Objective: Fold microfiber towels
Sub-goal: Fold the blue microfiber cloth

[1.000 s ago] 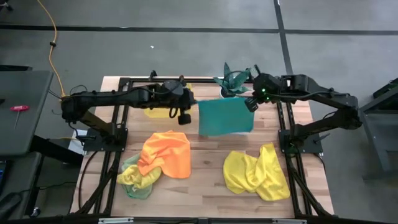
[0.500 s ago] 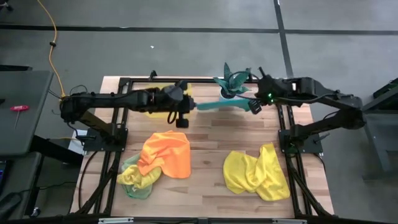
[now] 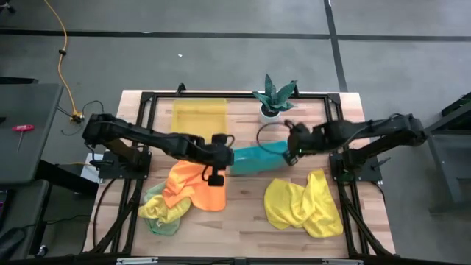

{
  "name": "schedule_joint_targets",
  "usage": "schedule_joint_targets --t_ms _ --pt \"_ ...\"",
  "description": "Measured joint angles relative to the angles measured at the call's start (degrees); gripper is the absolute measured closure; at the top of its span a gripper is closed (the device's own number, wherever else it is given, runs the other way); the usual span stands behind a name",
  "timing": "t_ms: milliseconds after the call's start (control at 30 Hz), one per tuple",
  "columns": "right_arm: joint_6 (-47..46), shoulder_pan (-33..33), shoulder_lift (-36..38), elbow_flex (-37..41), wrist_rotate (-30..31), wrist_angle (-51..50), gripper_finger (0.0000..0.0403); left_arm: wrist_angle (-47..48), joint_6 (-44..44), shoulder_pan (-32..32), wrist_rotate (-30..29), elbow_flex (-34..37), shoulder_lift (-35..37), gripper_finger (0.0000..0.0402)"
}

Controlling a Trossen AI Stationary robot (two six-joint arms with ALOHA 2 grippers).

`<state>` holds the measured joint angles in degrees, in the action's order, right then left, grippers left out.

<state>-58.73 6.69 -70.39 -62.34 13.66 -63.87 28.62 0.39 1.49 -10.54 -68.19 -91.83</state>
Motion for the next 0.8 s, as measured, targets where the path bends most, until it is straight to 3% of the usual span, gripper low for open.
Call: schedule_joint_targets --t_ms 133,333,800 --pt "-6.2 3.1 0.0 4.8 -3.5 4.8 0.0403 0.2 -7.0 1.2 2.6 0.0 -3.8 0.0401" --pt "-13.2 4.1 0.0 8.2 -2.5 6.7 0.0403 0.6 -16.0 1.6 5.2 0.0 -7.8 0.0401" --pt "-17.4 -5.3 -0.5 19.4 2.9 19.0 0.0403 3.0 -22.6 -0.5 -0.1 0.0 -9.0 0.0401"
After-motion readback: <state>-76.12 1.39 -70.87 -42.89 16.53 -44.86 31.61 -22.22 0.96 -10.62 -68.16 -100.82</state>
